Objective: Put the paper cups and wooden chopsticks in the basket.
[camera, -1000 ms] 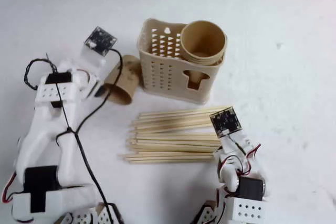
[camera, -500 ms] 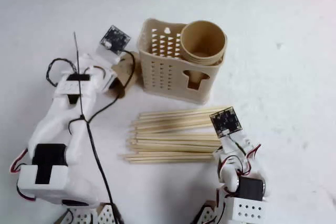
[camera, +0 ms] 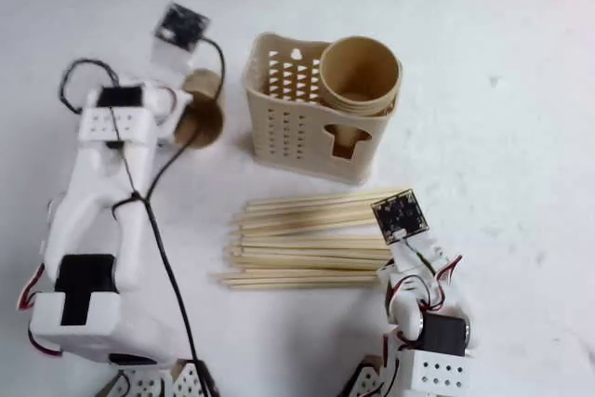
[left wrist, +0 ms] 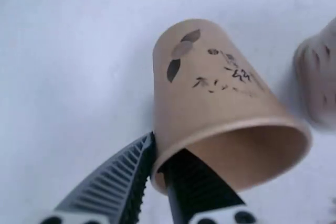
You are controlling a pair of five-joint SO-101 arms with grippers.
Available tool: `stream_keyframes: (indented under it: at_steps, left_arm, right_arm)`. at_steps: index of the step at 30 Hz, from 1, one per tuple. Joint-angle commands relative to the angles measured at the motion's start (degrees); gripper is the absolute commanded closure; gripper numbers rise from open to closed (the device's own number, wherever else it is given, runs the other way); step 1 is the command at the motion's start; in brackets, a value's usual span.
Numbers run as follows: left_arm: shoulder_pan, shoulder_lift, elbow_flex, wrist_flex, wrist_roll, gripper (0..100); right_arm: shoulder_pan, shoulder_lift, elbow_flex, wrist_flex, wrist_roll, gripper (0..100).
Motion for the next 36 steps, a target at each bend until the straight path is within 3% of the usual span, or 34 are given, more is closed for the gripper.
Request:
stream_keyframes:
  at_steps: [1, 10, 14, 17, 21, 26, 36]
  left_arm:
    - [-1.45, -0.4, -12.92, 11.78, 2.55, 98]
    - [0.75, -0.4, -48.53, 36.13, 8.0, 98]
    - [8.22, -0.4, -64.53, 45.36, 8.18, 98]
    - [14.99, -0.4, -71.65, 46.33, 8.88, 98]
    - [23.69, -0.31, -73.85, 46.24, 13.27, 98]
    - [32.75, 0.22, -73.76, 46.24, 13.8, 98]
    - [35.3, 4.35, -65.85, 42.64, 13.89, 98]
  right_arm:
    - [-0.4, -0.22, 0.44, -0.66, 0.62, 97.4]
    - [-0.4, -0.22, 0.44, -0.66, 0.62, 97.4]
    - [-0.4, -0.22, 0.44, -0.66, 0.62, 97.4]
    - [-0.4, -0.22, 0.44, -0.66, 0.62, 97.4]
    - [-0.31, -0.22, 0.44, -0.66, 0.62, 97.4]
    - [-0.31, -0.22, 0.44, -0.66, 0.62, 97.4]
    - [-0.22, -0.22, 0.44, -0.66, 0.62, 97.4]
